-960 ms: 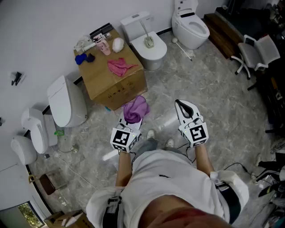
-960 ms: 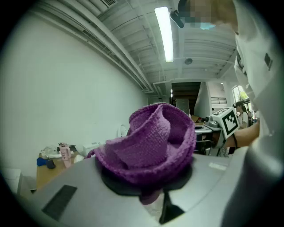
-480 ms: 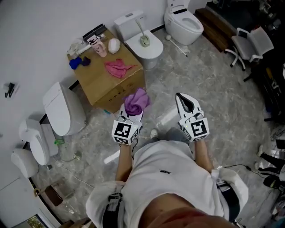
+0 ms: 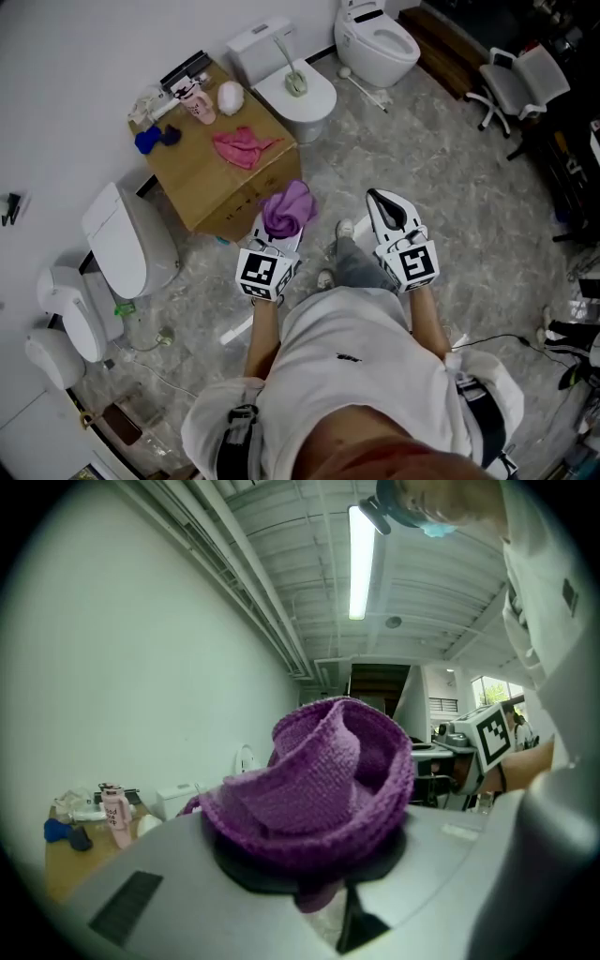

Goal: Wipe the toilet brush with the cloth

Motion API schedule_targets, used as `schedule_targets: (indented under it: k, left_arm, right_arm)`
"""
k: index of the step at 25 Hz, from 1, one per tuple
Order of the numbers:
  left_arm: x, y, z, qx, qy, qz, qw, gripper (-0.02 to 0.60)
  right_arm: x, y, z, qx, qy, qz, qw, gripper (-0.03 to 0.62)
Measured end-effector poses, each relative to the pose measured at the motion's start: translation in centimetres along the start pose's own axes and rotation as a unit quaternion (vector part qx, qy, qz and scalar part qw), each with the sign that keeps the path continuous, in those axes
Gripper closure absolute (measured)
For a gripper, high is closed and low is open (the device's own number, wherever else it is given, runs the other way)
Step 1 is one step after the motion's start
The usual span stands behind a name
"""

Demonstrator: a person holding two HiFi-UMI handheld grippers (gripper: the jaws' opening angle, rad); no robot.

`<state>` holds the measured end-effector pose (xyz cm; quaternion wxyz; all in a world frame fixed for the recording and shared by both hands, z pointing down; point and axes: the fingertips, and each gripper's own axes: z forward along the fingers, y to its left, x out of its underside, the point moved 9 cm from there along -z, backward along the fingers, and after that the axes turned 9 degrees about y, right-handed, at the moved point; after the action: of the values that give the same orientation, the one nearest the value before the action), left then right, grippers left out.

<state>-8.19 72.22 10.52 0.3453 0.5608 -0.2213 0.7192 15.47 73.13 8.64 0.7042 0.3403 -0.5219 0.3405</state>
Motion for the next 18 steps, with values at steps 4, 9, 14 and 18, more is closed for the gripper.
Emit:
schedule_targets:
  k: [4,9,14,18]
  left_arm:
    - [-0.2,1.2,1.6,-0.007,0.0,-0.005,1.0,0.494]
    - [-1.0,3.6,4.8,-0.023,0.0,-0.007,0.9997,0.494]
    - [-2.2,6.8,8.8,-0.043,0.007,-0.01,0.999,0.494]
    - [-3.5,9.4,12.1,-0.054,0.017,-0.012,0.9983,0.494]
  right_arm:
    - [0.2,-1.3,1.8,-0.002,0.003,-0.001,1.0,0.597]
    - [0.5,-4.0,5.3,-0.008,-0.004,0.002,1.0,0.597]
    - [0.2,-7.3,9.9,-0.018,-0.005,0.011,1.0,0.597]
    - [-0.5,-10.2,13.6,-0.027,-0.001,0.011,1.0,0.597]
